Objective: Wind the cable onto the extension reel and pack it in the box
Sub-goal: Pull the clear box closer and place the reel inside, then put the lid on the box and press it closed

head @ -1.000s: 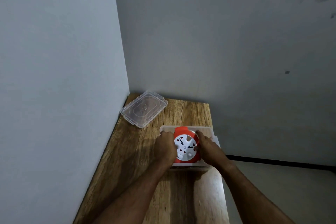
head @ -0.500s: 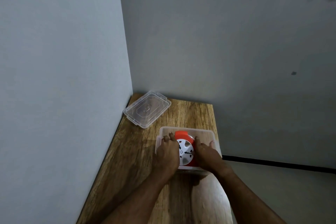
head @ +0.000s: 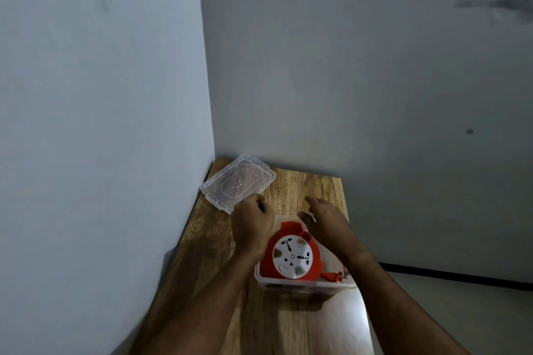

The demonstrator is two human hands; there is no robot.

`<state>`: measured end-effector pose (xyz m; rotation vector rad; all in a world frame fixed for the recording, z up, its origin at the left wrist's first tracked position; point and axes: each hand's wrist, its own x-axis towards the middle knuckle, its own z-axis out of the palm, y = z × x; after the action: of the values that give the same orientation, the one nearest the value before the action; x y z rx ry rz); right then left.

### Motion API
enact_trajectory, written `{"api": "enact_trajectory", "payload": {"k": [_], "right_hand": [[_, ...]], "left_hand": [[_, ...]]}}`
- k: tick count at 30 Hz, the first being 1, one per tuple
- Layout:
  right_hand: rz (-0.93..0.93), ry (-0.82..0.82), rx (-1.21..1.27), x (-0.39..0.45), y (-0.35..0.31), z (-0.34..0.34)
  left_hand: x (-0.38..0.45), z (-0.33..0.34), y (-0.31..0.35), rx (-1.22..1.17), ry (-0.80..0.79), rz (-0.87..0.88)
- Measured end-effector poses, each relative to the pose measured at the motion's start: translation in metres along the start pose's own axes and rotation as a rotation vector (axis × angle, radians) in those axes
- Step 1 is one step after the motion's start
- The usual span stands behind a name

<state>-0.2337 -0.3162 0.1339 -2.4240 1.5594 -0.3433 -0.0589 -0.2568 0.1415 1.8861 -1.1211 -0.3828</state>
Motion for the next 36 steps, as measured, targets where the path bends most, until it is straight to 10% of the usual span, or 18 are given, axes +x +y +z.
{"api": "enact_trajectory", "payload": {"k": [17,36], "right_hand": [[-0.121,-0.037,0.156,0.165,-0.026,0.046],[0.131,-0.193,0.223,0.246,-0.012,0.136]], "left_hand": [[0.106,0.014,-0.071,-0.278,0.182,-0.609],[0.142,0.058,-0.118,-0.06,0.127,-0.68]]}}
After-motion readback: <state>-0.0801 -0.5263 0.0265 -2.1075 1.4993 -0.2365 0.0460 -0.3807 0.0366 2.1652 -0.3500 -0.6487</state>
